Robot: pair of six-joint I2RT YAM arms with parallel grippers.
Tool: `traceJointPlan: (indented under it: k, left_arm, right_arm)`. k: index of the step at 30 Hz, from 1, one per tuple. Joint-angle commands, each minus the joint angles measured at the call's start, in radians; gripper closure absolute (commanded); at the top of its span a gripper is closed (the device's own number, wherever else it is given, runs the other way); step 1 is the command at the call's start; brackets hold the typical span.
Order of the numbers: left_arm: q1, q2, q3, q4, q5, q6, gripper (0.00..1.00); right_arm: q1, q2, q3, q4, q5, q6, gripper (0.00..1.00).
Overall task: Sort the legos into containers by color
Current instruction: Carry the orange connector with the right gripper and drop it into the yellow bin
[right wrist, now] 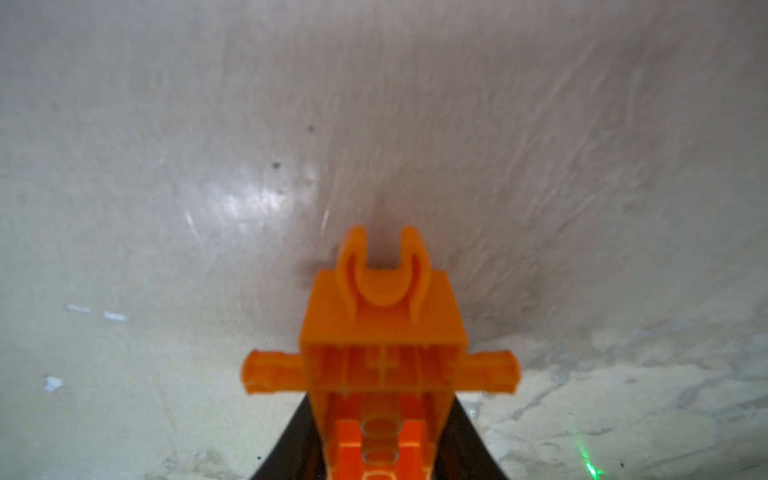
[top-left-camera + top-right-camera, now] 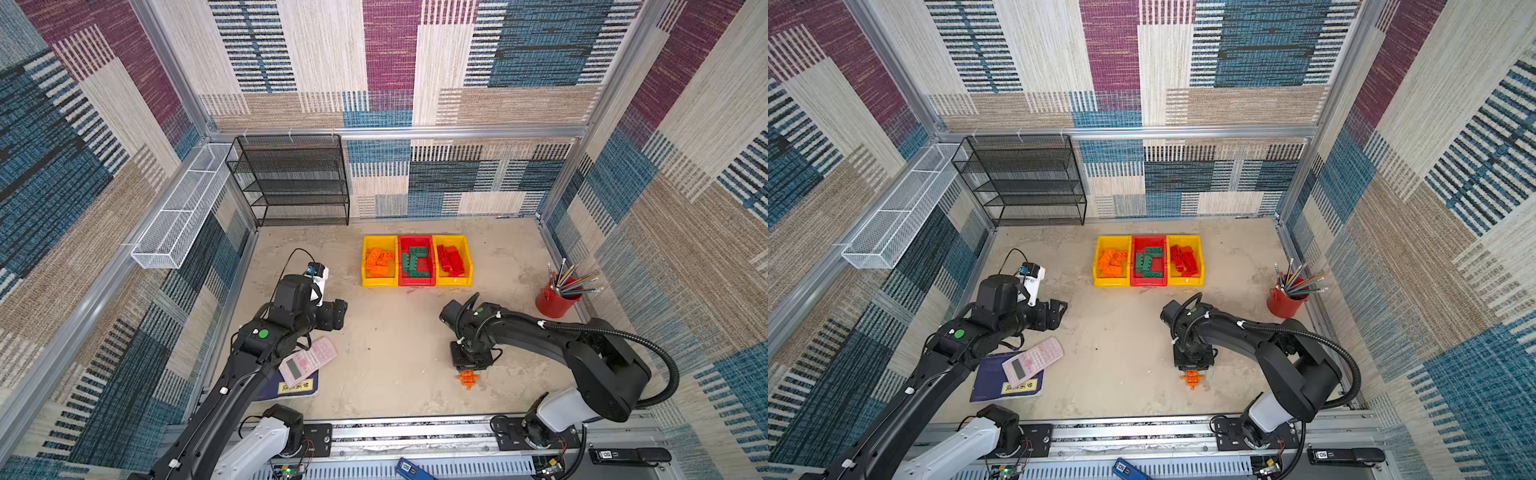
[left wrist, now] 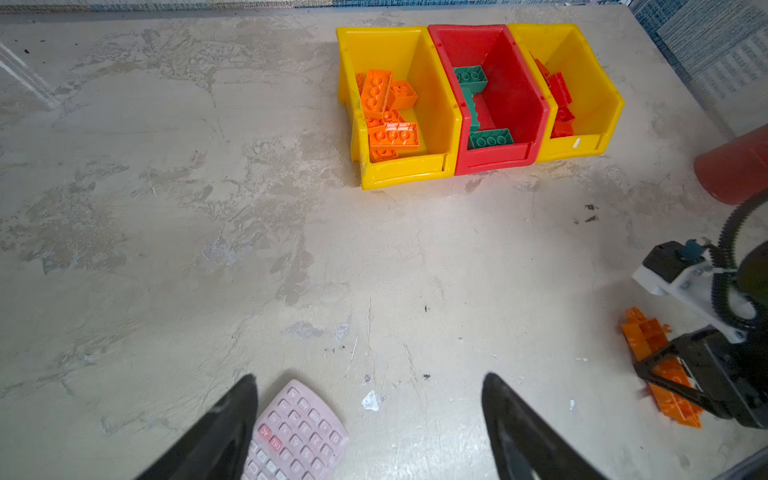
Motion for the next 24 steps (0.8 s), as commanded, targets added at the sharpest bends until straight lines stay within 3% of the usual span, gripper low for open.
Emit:
traceJointPlan:
  k: [1,6,11,13,18,24]
  left_arm:
    - [0.001,0.006,0.019,0.003,-0.017,0.022,0.15]
    - [0.001,0.005,0.030,-0.006,-0.030,0.008,0.15]
    - [0.004,0.000,0.044,-0.039,-0.064,-0.009,0.11]
    - [0.008,-0.014,0.039,-0.051,-0.095,-0.034,0.01]
    - [0.013,-0.079,0.010,-0.065,-0.126,-0.094,0.01]
    - [0.017,-0.168,-0.041,-0.086,-0.267,-0.169,0.01]
  right_arm:
    - [0.003,0.002,0.015,0.027,0.001,0.019,0.75]
    - [0.002,0.009,0.174,0.008,0.009,0.011,0.77]
    - [0.001,0.138,0.436,0.035,-0.003,-0.051,0.77]
    - [0.000,0.218,0.566,0.057,-0.009,-0.084,0.77]
    - [-0.012,0.484,0.967,0.022,0.012,-0.185,0.77]
    - [-0.056,0.806,1.476,-0.090,0.027,-0.291,0.76]
